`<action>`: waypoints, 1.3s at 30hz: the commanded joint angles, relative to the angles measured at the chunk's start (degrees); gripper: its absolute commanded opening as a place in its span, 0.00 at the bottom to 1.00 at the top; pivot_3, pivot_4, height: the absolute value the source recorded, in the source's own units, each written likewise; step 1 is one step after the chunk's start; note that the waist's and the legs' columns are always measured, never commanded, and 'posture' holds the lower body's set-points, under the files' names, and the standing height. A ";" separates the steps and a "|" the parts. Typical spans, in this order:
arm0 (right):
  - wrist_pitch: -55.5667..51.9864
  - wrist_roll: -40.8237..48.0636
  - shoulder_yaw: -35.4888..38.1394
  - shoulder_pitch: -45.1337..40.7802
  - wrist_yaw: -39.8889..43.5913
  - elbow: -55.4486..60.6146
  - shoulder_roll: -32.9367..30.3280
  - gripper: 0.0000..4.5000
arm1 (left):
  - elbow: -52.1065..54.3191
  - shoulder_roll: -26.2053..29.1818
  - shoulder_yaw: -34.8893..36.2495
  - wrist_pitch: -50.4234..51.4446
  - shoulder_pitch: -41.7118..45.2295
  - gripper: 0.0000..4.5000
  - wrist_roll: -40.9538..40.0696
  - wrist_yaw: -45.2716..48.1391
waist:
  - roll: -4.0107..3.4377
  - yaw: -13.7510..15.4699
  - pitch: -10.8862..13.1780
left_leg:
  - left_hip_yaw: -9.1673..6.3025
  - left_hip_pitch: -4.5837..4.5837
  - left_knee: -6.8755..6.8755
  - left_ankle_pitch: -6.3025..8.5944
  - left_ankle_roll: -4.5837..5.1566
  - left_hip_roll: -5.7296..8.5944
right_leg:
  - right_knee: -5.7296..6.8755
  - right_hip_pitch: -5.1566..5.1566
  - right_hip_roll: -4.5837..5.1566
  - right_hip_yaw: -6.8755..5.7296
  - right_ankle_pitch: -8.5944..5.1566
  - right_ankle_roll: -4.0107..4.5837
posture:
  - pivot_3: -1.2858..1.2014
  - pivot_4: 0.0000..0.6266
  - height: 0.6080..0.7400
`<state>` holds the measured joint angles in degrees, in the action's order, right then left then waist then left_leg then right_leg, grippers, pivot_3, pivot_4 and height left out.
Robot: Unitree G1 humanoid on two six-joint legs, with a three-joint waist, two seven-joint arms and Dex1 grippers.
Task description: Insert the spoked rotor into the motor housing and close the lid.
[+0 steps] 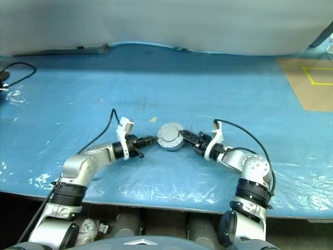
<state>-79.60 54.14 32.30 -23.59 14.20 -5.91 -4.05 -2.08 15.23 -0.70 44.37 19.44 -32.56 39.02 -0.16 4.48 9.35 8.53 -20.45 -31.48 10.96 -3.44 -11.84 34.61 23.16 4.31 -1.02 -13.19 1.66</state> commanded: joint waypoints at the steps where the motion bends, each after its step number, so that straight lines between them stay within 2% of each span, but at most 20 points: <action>1: -1.30 3.13 2.27 -1.47 -3.73 0.42 2.00 0.25 | 0.62 -2.21 8.29 2.64 1.20 0.09 -7.08 -2.80 | 0.00 -0.16 0.01 | 0.00 -0.01 0.00 0.00 0.00 0.00 | 0.00 0.01 0.00 0.00 0.00 0.00 | 0.52 0.24 1.00; 2: -0.85 4.31 3.42 -2.64 -4.95 0.40 2.82 0.25 | 0.40 -3.27 11.45 4.26 1.18 0.14 -10.35 -3.94 | 0.00 -0.32 0.01 | 0.00 -0.04 -0.01 0.00 0.00 0.00 | 0.02 0.06 -0.01 0.00 0.00 0.00 | 0.52 0.24 1.00; 7: 1.06 7.95 6.17 -6.82 -9.76 -0.14 5.74 0.25 | -2.50 -6.73 22.21 8.87 1.28 0.52 -20.32 -10.54 | -0.02 -0.59 0.03 | 0.01 -0.41 0.00 -0.01 -0.02 0.00 | 0.04 0.47 -0.04 0.00 0.01 0.01 | 0.52 0.24 1.00; 13: 2.80 12.39 6.80 -11.35 -14.99 -1.01 9.56 0.25 | -3.04 -11.61 28.83 11.52 0.10 0.99 -30.35 -16.27 | 0.04 -0.45 0.07 | -0.06 -1.00 0.02 -0.02 -0.03 0.01 | 0.08 0.91 -0.07 -0.11 0.19 -0.26 | 0.52 0.24 1.00; 16: 3.54 14.85 6.25 -12.91 -17.41 -1.13 11.18 0.25 | -2.02 -14.58 30.00 11.67 -1.06 1.00 -35.19 -16.93 | 0.05 -0.41 0.07 | -0.09 -1.07 0.03 -0.02 -0.03 0.00 | 0.07 0.95 -0.07 -0.16 0.19 -0.26 | 0.52 0.24 1.00; 19: 3.69 17.61 5.27 -13.84 -19.50 -0.91 12.16 0.25 | -2.74 -16.86 29.42 11.05 -1.77 1.00 -36.65 -18.90 | 0.06 -0.31 0.08 | -0.09 -1.08 0.03 -0.01 -0.04 0.01 | 0.07 0.94 -0.05 -0.16 0.20 -0.27 | 0.52 0.24 1.00; 25: 3.77 21.85 2.65 -13.36 -22.41 -0.87 12.45 0.25 | -4.61 -20.69 30.54 9.44 -0.12 1.00 -43.19 -21.24 | 0.07 -0.32 0.08 | -0.11 -1.07 -0.07 -0.01 -0.04 0.01 | 0.10 0.94 -0.06 -0.13 0.25 -0.36 | 0.52 0.24 1.00; 36: 5.51 27.69 -1.49 -11.81 -26.34 -0.95 11.68 0.25 | -8.35 -22.01 27.44 10.45 1.39 1.00 -45.76 -21.80 | 0.07 -0.23 0.08 | -0.12 -1.10 -0.16 -0.01 -0.04 0.03 | 0.12 0.93 -0.06 -0.10 0.31 -0.46 | 0.52 0.24 1.00; 39: 6.14 28.54 -2.41 -11.48 -26.62 -0.86 11.23 0.25 | -8.09 -21.77 27.11 10.82 1.25 0.86 -46.58 -22.01 | 0.07 -0.21 0.08 | -0.13 -1.10 -0.21 -0.01 -0.04 0.03 | 0.15 0.93 -0.06 -0.10 0.32 -0.48 | 0.52 0.24 1.00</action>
<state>-73.97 77.93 30.72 -34.62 -13.41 -8.34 6.90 -10.95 -6.65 26.98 54.54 20.21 -77.15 16.71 -0.09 4.27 9.43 8.40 -21.55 -31.72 10.95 -3.48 -11.82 34.77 24.09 4.25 -1.12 -12.87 1.18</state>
